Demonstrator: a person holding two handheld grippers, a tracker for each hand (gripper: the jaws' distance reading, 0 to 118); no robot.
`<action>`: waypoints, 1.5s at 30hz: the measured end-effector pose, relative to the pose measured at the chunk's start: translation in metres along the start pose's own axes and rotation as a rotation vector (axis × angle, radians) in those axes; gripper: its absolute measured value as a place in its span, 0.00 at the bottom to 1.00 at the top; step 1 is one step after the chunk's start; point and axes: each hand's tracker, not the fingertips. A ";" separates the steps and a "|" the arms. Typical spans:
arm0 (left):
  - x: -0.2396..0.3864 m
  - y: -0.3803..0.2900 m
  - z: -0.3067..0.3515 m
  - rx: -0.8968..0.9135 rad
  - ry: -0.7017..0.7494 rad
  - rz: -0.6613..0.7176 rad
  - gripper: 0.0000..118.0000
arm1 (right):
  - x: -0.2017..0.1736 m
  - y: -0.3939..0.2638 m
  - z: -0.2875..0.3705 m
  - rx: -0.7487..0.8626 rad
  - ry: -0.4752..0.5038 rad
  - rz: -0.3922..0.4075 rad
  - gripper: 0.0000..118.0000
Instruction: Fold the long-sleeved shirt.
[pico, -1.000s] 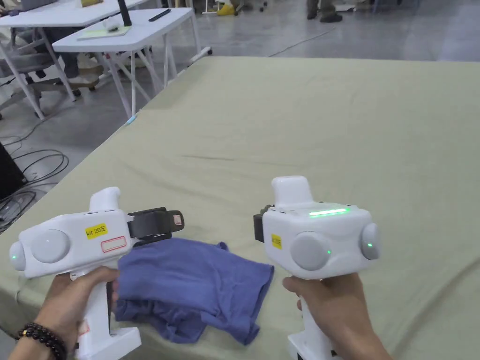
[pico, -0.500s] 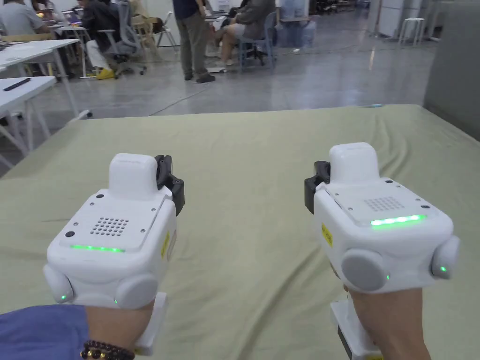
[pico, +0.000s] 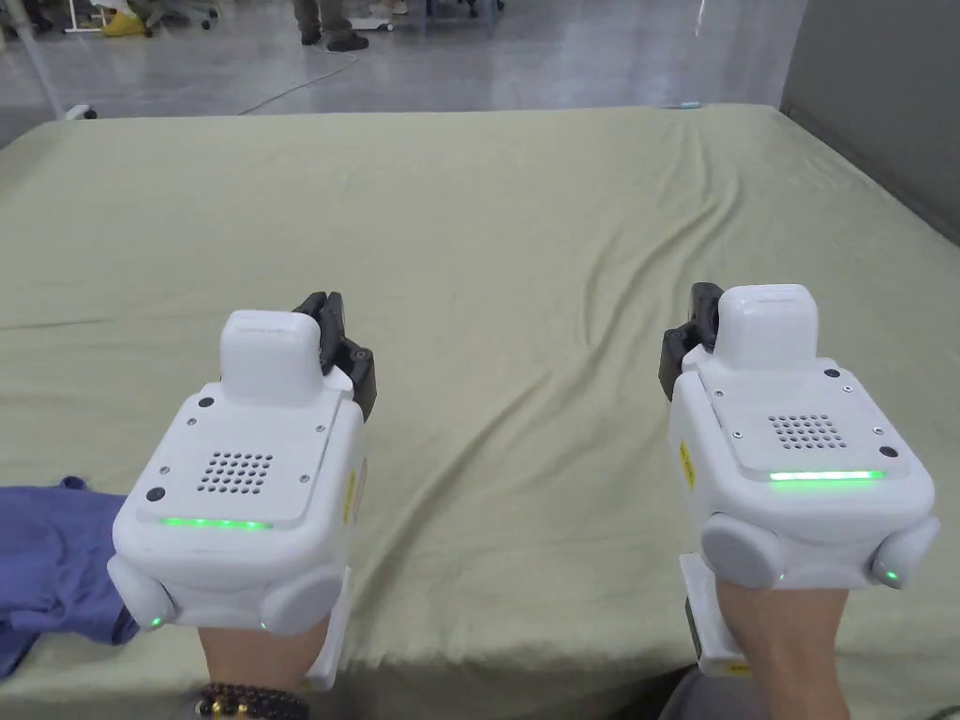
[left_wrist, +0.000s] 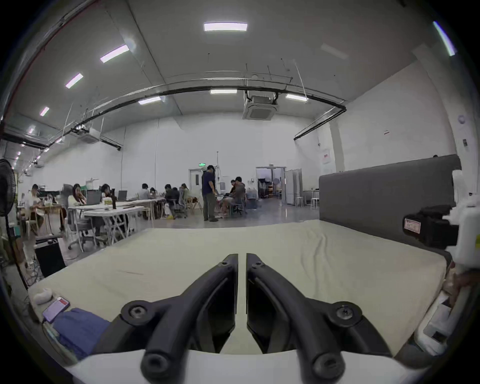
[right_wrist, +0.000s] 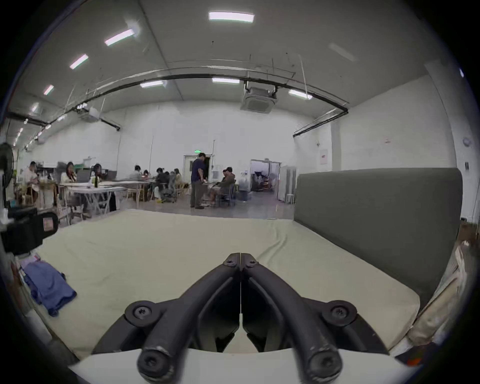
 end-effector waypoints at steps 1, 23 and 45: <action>0.000 0.000 0.000 0.007 0.014 -0.015 0.00 | -0.003 0.000 0.002 -0.001 -0.006 0.003 0.00; -0.023 -0.031 0.001 -0.020 0.090 0.035 1.00 | -0.004 0.001 -0.010 -0.034 0.009 0.039 1.00; -0.026 -0.004 0.005 0.015 0.038 0.039 1.00 | -0.007 0.011 0.001 -0.028 0.031 0.008 1.00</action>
